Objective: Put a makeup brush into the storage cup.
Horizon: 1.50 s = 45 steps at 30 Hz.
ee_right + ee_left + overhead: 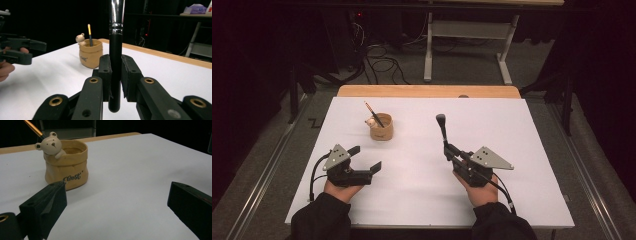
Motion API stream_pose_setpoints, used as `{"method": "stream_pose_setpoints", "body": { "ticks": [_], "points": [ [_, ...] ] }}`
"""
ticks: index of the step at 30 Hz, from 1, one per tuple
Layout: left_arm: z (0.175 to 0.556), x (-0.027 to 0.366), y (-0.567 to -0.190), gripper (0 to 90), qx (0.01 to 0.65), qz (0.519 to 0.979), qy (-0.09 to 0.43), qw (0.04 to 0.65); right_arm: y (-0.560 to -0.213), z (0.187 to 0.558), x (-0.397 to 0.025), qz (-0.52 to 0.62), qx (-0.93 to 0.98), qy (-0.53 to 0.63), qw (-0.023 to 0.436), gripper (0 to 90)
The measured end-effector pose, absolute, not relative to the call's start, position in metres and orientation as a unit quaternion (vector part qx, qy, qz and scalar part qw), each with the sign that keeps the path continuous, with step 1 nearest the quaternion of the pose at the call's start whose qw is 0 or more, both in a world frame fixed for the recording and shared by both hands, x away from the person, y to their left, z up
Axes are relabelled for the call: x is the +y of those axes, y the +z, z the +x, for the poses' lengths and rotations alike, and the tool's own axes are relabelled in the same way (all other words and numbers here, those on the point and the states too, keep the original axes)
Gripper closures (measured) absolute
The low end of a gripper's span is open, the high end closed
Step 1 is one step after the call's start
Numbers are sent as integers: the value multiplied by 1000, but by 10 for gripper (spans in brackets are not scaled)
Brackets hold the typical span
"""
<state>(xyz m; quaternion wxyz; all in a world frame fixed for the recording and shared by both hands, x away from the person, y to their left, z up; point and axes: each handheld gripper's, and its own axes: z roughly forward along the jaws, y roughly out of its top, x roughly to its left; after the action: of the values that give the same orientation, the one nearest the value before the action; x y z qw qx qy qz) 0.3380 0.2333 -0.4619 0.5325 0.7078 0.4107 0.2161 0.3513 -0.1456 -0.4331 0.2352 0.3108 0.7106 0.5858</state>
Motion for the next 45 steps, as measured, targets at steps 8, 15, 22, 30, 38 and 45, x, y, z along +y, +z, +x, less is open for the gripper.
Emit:
{"method": "stream_pose_setpoints", "body": {
  "ticks": [8, 15, 22, 30, 38, 45],
  "points": [
    [343, 228, -455, 32, 408, 706, 215, 538, -442, 343, -134, 293, 718, 586, 234, 806],
    [347, 213, -444, 32, 390, 709, 196, 553, -445, 341, -130, 288, 724, 581, 235, 806],
    [353, 197, -436, 32, 376, 709, 185, 566, -447, 340, -129, 287, 723, 580, 241, 805],
    [358, 179, -427, 34, 359, 715, 175, 574, -447, 340, -130, 288, 723, 579, 245, 805],
    [361, 166, -421, 38, 345, 722, 174, 574, -447, 339, -131, 288, 722, 579, 247, 805],
    [362, 155, -417, 44, 330, 730, 172, 573, -447, 339, -130, 289, 721, 580, 246, 805]
  ]
}}
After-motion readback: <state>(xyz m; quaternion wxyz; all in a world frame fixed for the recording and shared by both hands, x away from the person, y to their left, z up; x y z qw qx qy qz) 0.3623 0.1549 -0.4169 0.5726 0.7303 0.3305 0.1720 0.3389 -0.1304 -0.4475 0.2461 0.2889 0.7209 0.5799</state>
